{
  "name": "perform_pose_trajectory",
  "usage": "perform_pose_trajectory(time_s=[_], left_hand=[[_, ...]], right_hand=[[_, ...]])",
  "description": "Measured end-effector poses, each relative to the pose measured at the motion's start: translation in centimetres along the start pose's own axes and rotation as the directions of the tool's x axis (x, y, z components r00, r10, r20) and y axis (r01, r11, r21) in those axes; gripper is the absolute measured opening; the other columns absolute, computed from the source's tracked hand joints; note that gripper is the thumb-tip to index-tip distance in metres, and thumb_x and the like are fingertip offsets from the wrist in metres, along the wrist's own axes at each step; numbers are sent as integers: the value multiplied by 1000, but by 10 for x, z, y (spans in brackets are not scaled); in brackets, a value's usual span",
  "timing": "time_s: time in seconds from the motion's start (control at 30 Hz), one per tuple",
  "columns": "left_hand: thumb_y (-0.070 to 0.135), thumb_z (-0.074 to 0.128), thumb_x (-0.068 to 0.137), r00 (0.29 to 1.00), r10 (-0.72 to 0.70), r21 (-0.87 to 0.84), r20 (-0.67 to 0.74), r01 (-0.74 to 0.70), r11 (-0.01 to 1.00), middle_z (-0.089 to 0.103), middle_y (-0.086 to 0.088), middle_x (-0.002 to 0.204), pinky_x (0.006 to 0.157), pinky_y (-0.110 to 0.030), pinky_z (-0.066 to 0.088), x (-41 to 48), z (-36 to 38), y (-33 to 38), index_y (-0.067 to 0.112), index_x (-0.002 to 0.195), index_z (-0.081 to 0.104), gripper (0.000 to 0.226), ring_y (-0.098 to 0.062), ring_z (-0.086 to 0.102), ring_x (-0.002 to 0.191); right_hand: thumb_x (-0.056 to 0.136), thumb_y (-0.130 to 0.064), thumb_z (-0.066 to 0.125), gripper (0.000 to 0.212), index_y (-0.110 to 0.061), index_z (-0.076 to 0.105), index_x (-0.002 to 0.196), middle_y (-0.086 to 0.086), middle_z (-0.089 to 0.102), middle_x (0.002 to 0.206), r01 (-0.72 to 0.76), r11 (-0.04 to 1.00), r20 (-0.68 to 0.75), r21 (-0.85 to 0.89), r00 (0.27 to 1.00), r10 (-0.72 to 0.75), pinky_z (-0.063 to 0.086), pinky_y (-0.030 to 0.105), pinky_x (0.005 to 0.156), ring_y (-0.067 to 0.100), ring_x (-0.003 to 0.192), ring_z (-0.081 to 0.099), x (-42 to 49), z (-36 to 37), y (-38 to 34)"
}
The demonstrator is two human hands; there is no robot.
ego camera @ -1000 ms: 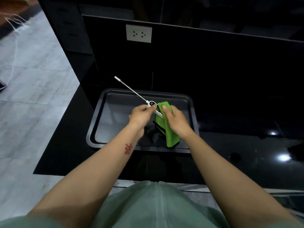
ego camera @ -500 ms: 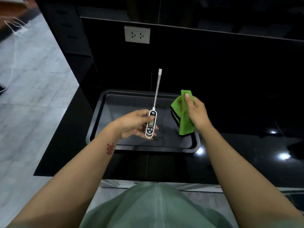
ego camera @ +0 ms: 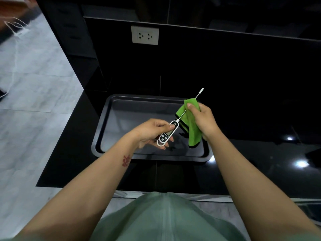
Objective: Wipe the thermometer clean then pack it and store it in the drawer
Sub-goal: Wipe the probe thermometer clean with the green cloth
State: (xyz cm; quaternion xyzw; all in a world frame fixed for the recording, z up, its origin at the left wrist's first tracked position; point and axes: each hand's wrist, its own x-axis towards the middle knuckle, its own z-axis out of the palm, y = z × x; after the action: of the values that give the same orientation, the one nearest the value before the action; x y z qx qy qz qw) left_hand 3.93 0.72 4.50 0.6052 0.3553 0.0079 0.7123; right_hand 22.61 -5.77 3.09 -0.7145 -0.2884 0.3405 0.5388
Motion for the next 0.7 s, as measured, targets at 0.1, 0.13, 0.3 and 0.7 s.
perform_pose_trajectory(time_s=[0.1,0.13,0.3,0.7], left_hand=[[33,62,93,998,14,7,-66,-14,1000,74,-13,84,62,-32,59,1,-1,-1,3,104,65,32,-17,66,58],[33,63,93,996,21,12,-85,-20,1000,74,-13,83,60,-31,58,2,-1,-2,0,106,65,36,-16,65,57],[30,63,93,988,71,36,-138,-67,997,72,-15,77,55,-31,56,6,1,4,-3,101,63,34,-18,63,51],[32,63,93,990,70,131,-125,-54,990,72,-15,76,53,-30,58,9,0,-2,-4,101,62,37,-21,65,54]], right_hand=[[94,-28,58,14,-20,66,86,2,67,79,21,998,-105,65,994,-14,50,35,72,19,74,62,8,-10,-7],[95,-28,58,14,-20,66,85,1,66,78,34,997,-134,71,991,-24,50,34,71,19,73,62,10,-13,-8],[93,-32,60,13,-24,65,84,0,67,82,33,999,-110,-22,993,-36,53,41,79,19,78,63,6,-2,2],[91,-33,62,21,-20,61,74,4,65,77,-53,998,-201,-32,979,46,53,44,79,24,76,62,17,-8,5]])
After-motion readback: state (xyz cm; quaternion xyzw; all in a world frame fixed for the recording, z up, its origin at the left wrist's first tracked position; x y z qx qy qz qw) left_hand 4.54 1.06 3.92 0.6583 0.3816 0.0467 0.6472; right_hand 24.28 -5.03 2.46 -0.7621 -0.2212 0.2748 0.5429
